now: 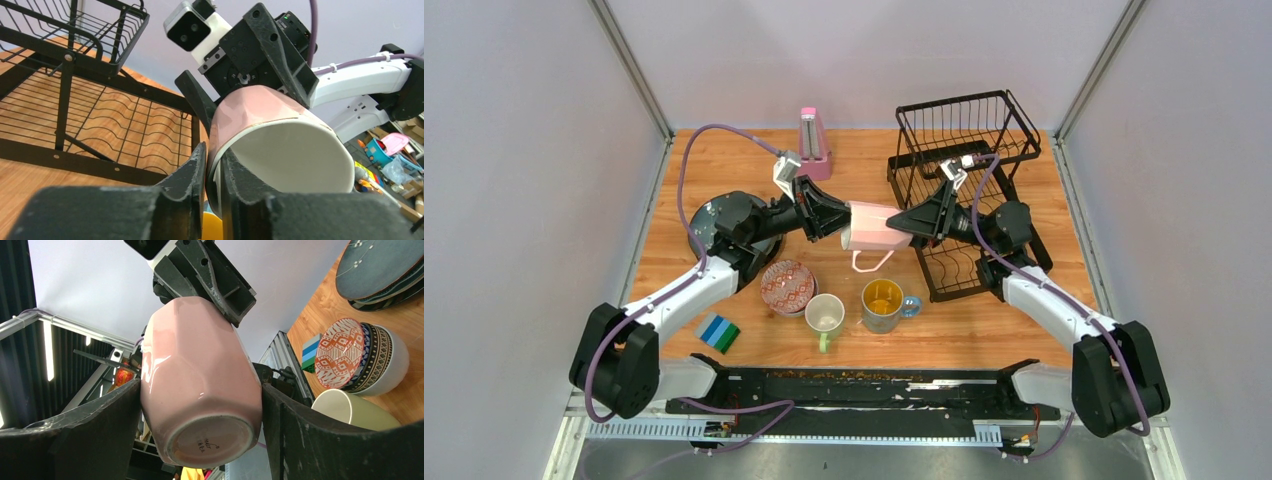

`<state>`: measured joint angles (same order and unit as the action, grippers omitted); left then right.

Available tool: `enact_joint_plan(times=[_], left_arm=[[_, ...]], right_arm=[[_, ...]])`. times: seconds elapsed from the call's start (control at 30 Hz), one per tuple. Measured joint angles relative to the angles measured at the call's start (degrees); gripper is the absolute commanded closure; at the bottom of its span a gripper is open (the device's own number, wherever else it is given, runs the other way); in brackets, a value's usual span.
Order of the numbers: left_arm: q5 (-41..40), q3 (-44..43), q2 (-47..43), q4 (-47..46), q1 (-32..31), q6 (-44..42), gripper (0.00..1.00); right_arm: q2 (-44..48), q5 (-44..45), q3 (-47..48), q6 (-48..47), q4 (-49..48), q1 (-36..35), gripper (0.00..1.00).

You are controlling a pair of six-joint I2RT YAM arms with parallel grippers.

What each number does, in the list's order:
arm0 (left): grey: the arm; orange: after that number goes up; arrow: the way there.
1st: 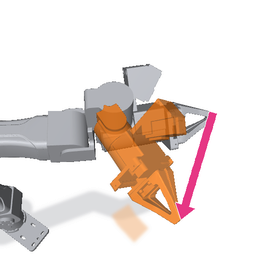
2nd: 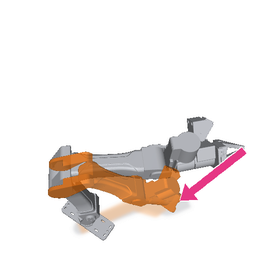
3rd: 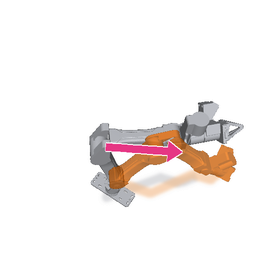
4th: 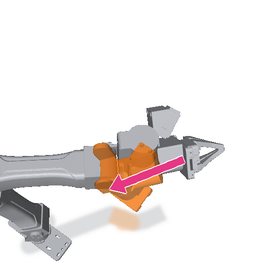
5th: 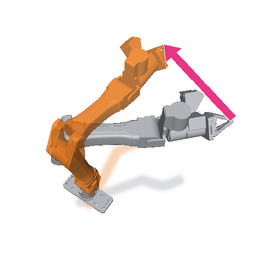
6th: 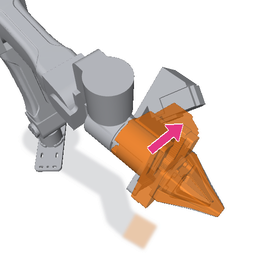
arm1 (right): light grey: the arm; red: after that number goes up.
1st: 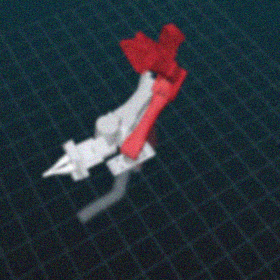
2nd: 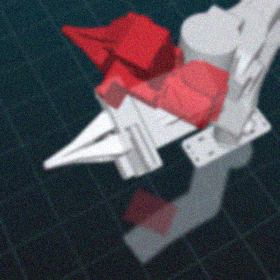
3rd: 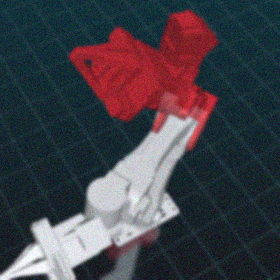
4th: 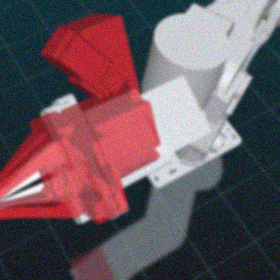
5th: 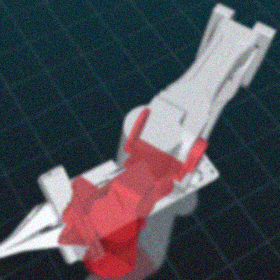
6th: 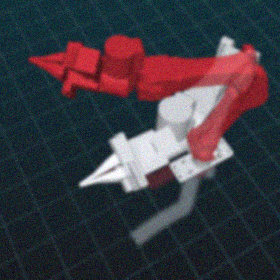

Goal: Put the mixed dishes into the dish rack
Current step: Turn the cup upside down in the dish rack.

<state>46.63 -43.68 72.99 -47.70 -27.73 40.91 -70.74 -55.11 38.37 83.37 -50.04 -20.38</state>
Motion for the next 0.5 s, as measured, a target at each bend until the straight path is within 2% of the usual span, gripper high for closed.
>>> enact_joint_plan(times=[0.17,0.5], left_arm=[[-1.4,0.0,0.8,0.3,0.0,0.8,0.63],[-2.9,-0.9,0.9,5.8,0.0,-0.8,0.52]], right_arm=[[1.2,0.7,-0.3,-1.6,2.9,-0.2,0.89],[3.6,2.6,-2.1,-2.8,6.7,-0.1,0.92]])
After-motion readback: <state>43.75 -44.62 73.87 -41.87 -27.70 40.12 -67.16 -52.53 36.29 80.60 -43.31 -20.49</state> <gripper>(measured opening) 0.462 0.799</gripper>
